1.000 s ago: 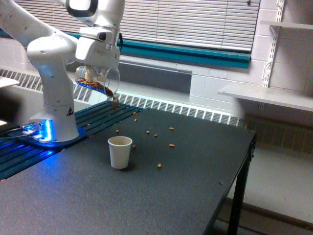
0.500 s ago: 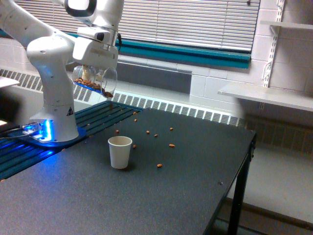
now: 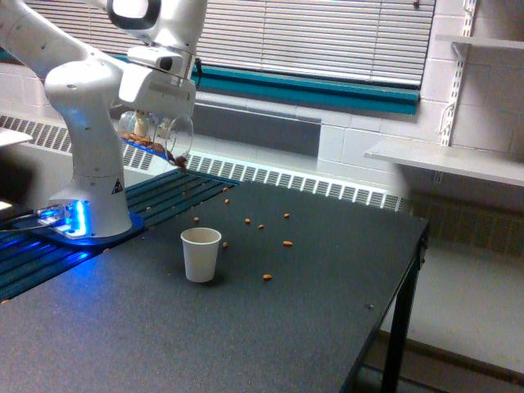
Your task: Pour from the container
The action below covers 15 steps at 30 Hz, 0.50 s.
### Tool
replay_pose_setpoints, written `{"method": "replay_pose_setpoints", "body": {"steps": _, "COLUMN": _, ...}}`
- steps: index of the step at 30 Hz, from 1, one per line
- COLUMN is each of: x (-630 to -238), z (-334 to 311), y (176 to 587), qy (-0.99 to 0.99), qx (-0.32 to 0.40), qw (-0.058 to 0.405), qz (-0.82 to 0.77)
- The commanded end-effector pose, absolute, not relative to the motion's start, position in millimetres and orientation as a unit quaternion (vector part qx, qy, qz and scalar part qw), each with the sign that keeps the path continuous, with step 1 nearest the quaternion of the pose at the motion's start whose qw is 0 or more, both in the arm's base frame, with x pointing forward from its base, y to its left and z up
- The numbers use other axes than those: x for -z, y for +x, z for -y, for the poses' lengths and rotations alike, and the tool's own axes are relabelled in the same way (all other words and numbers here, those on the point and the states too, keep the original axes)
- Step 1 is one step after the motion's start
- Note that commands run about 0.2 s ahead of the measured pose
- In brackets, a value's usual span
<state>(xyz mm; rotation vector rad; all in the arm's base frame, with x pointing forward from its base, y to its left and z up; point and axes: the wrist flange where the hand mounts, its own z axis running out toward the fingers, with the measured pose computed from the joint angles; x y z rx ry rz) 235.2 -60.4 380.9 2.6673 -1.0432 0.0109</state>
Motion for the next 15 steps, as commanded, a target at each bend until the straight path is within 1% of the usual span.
{"method": "replay_pose_setpoints", "body": {"steps": 1, "x": -364.9, "z": 60.0, "y": 229.6, "qy": 0.924, "qx": 0.019, "qw": 0.150, "qz": 0.350}}
{"method": "replay_pose_setpoints", "body": {"steps": 15, "x": -363.7, "z": 65.4, "y": 231.8, "qy": 0.924, "qx": 0.031, "qw": 0.153, "qz": 0.348}}
